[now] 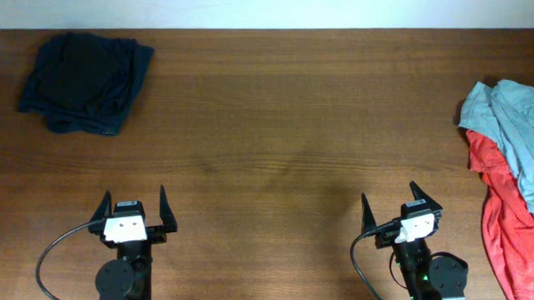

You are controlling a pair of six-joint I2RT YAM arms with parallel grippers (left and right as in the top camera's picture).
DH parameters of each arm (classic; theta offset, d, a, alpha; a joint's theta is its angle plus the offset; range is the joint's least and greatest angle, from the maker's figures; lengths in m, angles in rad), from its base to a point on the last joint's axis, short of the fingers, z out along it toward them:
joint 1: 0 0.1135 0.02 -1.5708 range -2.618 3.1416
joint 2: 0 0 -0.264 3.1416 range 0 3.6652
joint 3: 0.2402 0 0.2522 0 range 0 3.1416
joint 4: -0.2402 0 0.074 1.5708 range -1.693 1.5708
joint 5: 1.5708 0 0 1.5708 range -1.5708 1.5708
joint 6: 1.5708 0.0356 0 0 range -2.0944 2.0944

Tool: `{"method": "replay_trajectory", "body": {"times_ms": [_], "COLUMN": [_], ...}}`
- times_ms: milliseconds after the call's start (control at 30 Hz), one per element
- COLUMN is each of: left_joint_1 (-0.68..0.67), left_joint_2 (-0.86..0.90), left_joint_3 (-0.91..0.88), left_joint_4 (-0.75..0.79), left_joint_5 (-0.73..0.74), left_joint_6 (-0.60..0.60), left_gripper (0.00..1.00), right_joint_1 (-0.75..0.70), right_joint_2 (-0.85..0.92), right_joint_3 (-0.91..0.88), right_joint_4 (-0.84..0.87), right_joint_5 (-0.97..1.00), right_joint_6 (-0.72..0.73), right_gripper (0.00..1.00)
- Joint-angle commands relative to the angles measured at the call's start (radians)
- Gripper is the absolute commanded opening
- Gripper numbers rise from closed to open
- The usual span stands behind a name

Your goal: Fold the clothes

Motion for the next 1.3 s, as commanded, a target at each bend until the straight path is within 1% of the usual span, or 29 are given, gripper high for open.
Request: {"method": "replay_trajectory", "body": {"times_ms": [0, 867, 967, 1100, 1200, 1267], "left_joint_1": [0.004, 0.004, 0.004, 0.004, 0.004, 0.004], "left_joint_2": [-0.005, -0.005, -0.005, -0.005, -0.005, -0.005], "left_joint_3": [-0.003, -0.003, -0.003, -0.003, -0.003, -0.003], "left_joint_4": [-0.002, -0.002, -0.002, -0.002, -0.002, -0.002], "left_joint_5": [-0.014, -0.014, -0.014, -0.014, -0.014, -0.014], "left_joint_6": [0.016, 0.016, 0.016, 0.016, 0.016, 0.015], "left_gripper": [0.99, 0.99, 1.0, 0.99, 0.99, 0.99], "right_joint_1": [-0.009, -0.009, -0.009, -0.009, -0.009, -0.009], "right_joint_2": [-0.01, -0.01, -0.01, -0.01, -0.01, -0.01], "right_joint_3": [-0.005, -0.005, -0.005, -0.005, -0.005, -0.002], "right_joint_4": [-0.008, -0.007, 0.003, -0.008, -0.007, -0.008], "right_joint_5": [0.002, 0.003, 0.054, 0.055, 0.035, 0.035], "right_joint_6": [0.011, 0.011, 0.0, 0.0, 0.032, 0.09], "right_gripper": [0.99, 0.99, 0.99, 0.99, 0.99, 0.99]}}
